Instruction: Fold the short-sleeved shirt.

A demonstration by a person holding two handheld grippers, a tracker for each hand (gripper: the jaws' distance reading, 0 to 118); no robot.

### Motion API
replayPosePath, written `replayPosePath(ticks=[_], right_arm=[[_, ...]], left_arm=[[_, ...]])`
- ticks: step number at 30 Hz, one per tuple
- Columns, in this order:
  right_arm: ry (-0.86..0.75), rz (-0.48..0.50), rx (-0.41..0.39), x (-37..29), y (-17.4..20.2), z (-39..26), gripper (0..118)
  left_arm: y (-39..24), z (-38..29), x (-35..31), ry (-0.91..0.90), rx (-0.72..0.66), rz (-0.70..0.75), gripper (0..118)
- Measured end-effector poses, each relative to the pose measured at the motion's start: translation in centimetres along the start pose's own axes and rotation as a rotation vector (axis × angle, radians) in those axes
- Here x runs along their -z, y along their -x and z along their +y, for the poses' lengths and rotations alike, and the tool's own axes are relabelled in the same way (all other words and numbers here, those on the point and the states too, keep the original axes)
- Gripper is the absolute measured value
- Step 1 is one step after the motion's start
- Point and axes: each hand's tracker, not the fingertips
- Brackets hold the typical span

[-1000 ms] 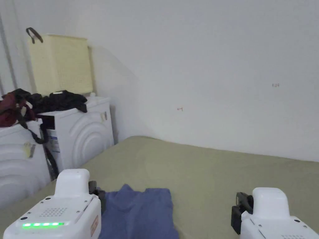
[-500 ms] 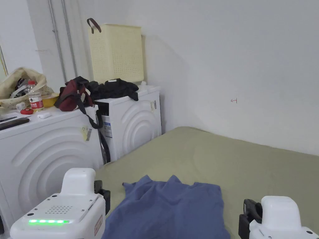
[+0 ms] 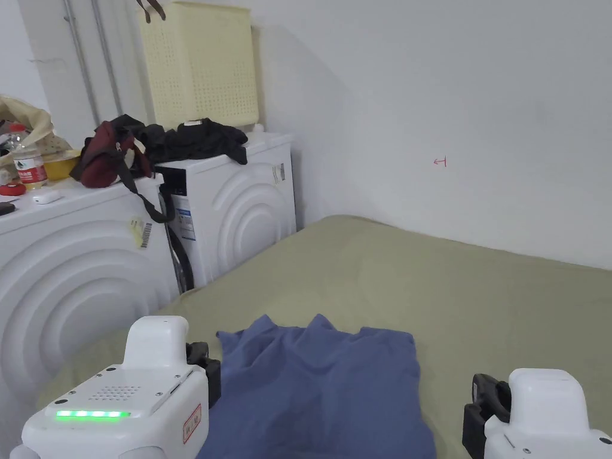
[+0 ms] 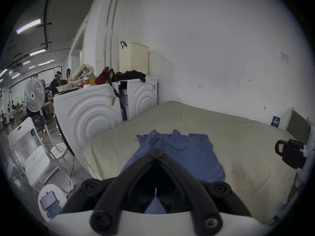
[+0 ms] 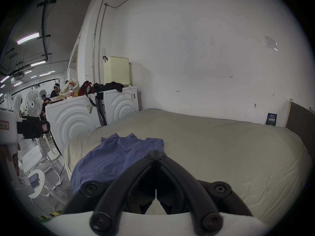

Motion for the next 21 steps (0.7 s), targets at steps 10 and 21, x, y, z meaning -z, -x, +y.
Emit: replayPosePath(ticks=[10, 21], right_arm=[[0.049, -0.038, 0.006, 1.2, -1.9, -2.5, 1], [0.123, -0.088, 0.033, 2.6, -4.2, -5.6, 1]], left_arm=[[-5.0, -1.0, 11.9, 0.16, 0.063, -0.108, 0], [-9.5, -5.0, 26.8, 0.461, 0.094, -0.168, 2]])
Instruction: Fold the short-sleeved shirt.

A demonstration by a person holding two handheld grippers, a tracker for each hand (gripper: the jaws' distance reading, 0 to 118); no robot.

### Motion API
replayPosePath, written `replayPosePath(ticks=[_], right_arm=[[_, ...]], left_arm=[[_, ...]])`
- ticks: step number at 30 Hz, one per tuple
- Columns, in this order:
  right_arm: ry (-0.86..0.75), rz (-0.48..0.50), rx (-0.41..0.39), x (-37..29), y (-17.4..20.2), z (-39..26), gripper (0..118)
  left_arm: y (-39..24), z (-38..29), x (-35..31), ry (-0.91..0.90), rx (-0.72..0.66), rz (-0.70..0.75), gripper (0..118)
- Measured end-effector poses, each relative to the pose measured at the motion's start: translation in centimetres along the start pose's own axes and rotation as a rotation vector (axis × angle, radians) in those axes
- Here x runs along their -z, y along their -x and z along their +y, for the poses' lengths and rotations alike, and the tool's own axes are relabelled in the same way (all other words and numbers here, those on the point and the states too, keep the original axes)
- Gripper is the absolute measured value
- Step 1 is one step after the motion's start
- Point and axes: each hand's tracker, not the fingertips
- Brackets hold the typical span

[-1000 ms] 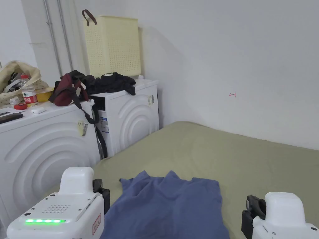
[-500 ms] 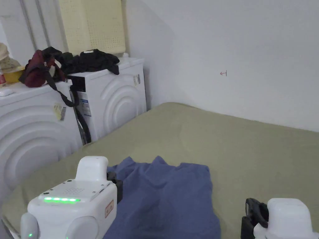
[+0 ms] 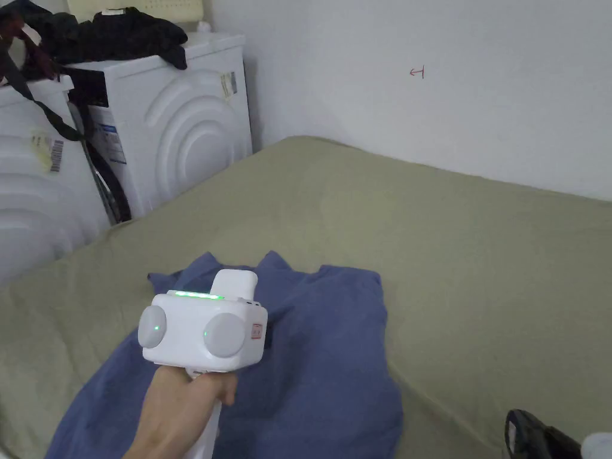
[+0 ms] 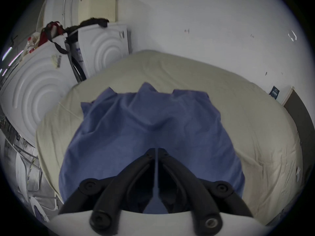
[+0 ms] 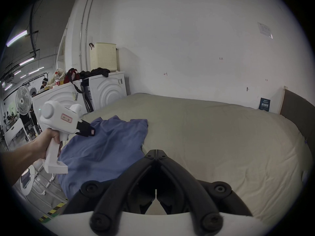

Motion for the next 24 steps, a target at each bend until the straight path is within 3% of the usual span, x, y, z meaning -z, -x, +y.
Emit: replayPosePath(ticks=[1, 2, 3, 4, 5, 10, 15, 16, 17, 18, 20, 24], right_arm=[[0.009, -0.002, 0.001, 0.2, -0.2, -0.3, 1], [0.014, -0.003, 0.001, 0.4, -0.3, -0.5, 1], [0.023, -0.006, 0.001, 0.6, -0.4, -0.8, 1], [0.033, -0.009, 0.002, 0.9, -0.5, -1.1, 1], [0.041, -0.011, 0.006, 1.1, -0.7, -1.4, 1], [0.089, -0.007, 0.028, 2.2, -1.2, -2.8, 1], [0.112, -0.018, 0.034, 2.4, -1.9, -3.4, 1], [0.114, -0.021, 0.038, 2.4, -2.1, -3.4, 1], [0.113, -0.024, 0.04, 2.3, -2.2, -3.4, 1], [0.114, -0.028, 0.04, 2.1, -2.4, -3.4, 1], [0.111, -0.034, 0.05, 1.5, -2.8, -3.2, 1], [0.095, -0.054, 0.056, -0.9, -3.8, -2.6, 1]], left_arm=[[-0.1, 0.1, 1.0, 0.02, 0.007, 0.0, 12], [-0.1, 0.2, 1.9, 0.047, 0.015, -0.014, 34], [-0.1, 0.3, 3.0, 0.082, 0.003, -0.032, 80], [-0.3, 0.3, 4.0, 0.127, -0.001, -0.038, 110], [-0.4, 0.2, 4.7, 0.131, -0.01, -0.033, 118], [-1.7, -0.1, 7.9, 0.198, 0.032, 0.022, 118], [-2.1, -0.9, 8.1, 0.222, -0.009, 0.001, 118], [-2.0, -0.8, 7.7, 0.22, -0.001, 0.001, 113], [-2.2, -0.9, 7.2, 0.211, 0.015, -0.002, 100], [-2.3, -0.9, 6.3, 0.195, 0.027, -0.038, 76], [-2.5, -0.5, 4.7, 0.164, 0.052, -0.024, 0], [-2.0, -0.8, 3.8, 0.163, 0.063, -0.012, 0]])
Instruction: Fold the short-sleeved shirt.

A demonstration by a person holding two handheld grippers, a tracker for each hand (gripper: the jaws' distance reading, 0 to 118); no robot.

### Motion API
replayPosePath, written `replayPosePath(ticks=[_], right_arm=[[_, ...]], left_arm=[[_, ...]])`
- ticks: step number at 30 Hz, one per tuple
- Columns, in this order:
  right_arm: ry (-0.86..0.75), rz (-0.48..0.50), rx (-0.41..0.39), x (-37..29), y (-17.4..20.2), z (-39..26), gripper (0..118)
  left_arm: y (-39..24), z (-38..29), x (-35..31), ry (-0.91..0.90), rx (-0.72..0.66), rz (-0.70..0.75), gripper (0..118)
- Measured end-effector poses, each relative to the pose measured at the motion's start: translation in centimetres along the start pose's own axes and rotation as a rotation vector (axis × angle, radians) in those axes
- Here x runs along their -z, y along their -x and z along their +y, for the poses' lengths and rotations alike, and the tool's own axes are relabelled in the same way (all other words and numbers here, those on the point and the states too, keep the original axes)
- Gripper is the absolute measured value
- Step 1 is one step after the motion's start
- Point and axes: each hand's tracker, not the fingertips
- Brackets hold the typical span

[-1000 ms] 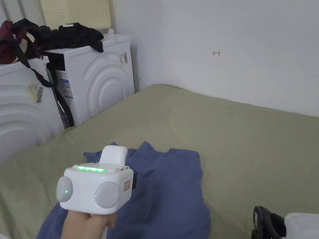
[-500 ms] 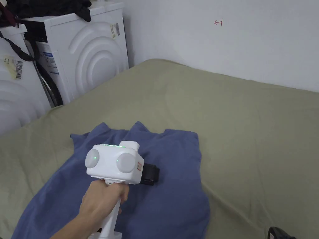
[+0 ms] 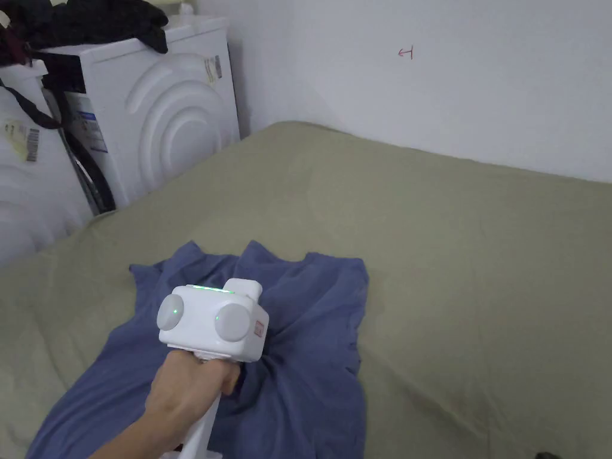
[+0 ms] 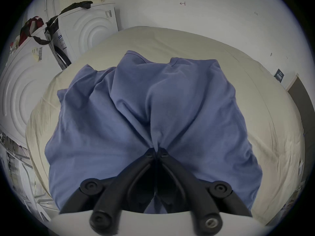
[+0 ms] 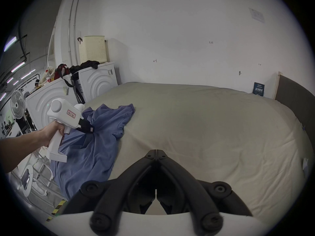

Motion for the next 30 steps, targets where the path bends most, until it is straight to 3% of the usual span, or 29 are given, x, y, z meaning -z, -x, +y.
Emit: replayPosePath(ticks=[6, 11, 21, 27, 30], right_arm=[[-0.052, -0.075, -0.006, -5.6, -3.4, 0.6, 1], [-0.102, -0.142, 0.037, -10.7, -6.7, 0.9, 1], [-0.175, -0.302, 0.105, -19.8, -12.6, -0.4, 1], [-0.179, -0.396, 0.16, -22.3, -15.8, -1.6, 1], [-0.161, -0.431, 0.178, -22.4, -17.3, -2.4, 1]], left_arm=[[-1.4, 0.8, -6.3, -0.137, 0.026, -0.01, 0], [-5.5, 2.8, -12.2, -0.222, 0.079, -0.067, 0], [-25.4, 3.3, -24.2, -0.386, 0.331, -0.338, 0], [-38.5, 0.6, -25.6, -0.348, 0.454, -0.541, 0], [-43.9, -1.0, -22.9, -0.284, 0.48, -0.618, 0]])
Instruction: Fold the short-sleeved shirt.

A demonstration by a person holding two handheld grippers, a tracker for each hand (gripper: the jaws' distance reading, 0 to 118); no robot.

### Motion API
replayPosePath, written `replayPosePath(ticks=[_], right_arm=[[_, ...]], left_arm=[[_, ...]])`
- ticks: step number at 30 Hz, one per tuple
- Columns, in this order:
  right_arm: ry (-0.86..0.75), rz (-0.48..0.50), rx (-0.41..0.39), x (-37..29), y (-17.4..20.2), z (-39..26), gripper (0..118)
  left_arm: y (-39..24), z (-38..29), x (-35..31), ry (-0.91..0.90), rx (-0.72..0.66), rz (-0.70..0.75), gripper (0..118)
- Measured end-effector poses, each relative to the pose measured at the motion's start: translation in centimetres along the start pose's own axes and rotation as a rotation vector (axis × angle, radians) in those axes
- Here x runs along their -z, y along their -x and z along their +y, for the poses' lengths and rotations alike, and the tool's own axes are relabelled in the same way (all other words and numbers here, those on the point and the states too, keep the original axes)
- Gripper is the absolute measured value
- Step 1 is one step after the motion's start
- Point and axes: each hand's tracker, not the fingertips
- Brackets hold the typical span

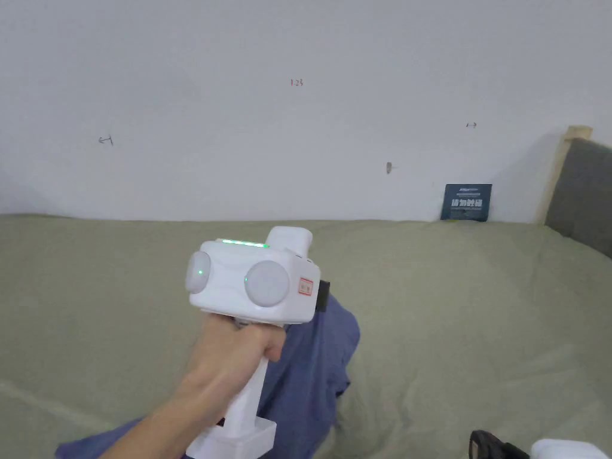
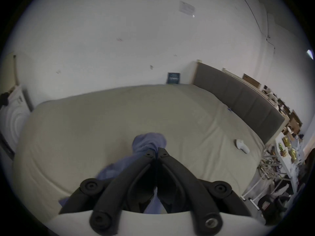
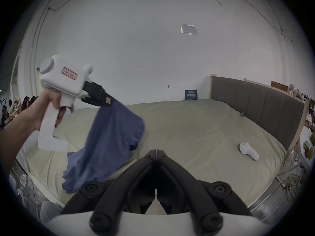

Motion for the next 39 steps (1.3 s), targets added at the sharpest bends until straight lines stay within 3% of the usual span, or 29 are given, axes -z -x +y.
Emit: replayPosePath(ticks=[8, 9, 10, 11, 12, 13, 17, 21, 28, 29, 30, 31, 34, 35, 39], right_arm=[[0.083, -0.036, 0.028, 2.8, -2.2, -2.0, 1], [0.092, -0.034, 0.029, 3.1, -2.3, -2.2, 1], [0.097, -0.034, 0.028, 3.4, -2.4, -2.3, 1], [0.099, -0.036, 0.027, 3.6, -2.4, -2.4, 1], [0.1, -0.037, 0.026, 3.7, -2.4, -2.5, 1], [0.101, -0.037, 0.027, 3.8, -2.3, -2.4, 1], [0.084, -0.021, 0.025, 3.2, -1.8, -1.7, 1], [0.009, 0.003, -0.008, 1.2, -0.6, -0.2, 1], [-0.099, 0.052, -0.007, -2.4, 1.0, 1.6, 2], [-0.107, 0.052, -0.014, -2.7, 1.2, 1.7, 2], [-0.124, 0.054, -0.028, -3.1, 1.4, 1.7, 2], [-0.135, 0.054, -0.038, -3.3, 1.6, 1.7, 2], [-0.169, 0.053, -0.042, -4.0, 2.1, 1.9, 2], [-0.175, 0.058, -0.039, -4.1, 2.2, 2.1, 2], [-0.189, 0.065, -0.06, -4.4, 3.0, 2.6, 2]], left_arm=[[-2.6, -8.1, 12.9, 0.27, 0.007, 0.007, 1], [-2.4, -8.9, 13.3, 0.259, 0.006, 0.009, 18], [-2.2, -9.4, 13.5, 0.264, -0.006, 0.029, 54], [-1.8, -9.9, 13.6, 0.272, -0.012, 0.024, 100], [-1.2, -10.4, 13.2, 0.259, -0.029, 0.021, 118], [-0.7, -10.2, 11.7, 0.193, -0.058, 0.023, 113], [2.6, -8.4, 8.1, 0.096, -0.108, 0.054, 112], [2.9, -9.1, -7.2, -0.094, -0.103, 0.135, 112], [5.3, -14.4, -23.9, -0.379, -0.123, 0.411, 105], [5.4, -15.2, -25.4, -0.398, -0.115, 0.452, 96], [5.9, -16.2, -26.2, -0.42, -0.128, 0.503, 76], [6.0, -16.9, -27.3, -0.446, -0.131, 0.544, 48], [7.2, -18.9, -28.5, -0.521, -0.162, 0.546, 16], [7.2, -19.1, -28.8, -0.519, -0.155, 0.568, 1], [5.4, -19.8, -29.5, -0.526, -0.086, 0.587, 0]])
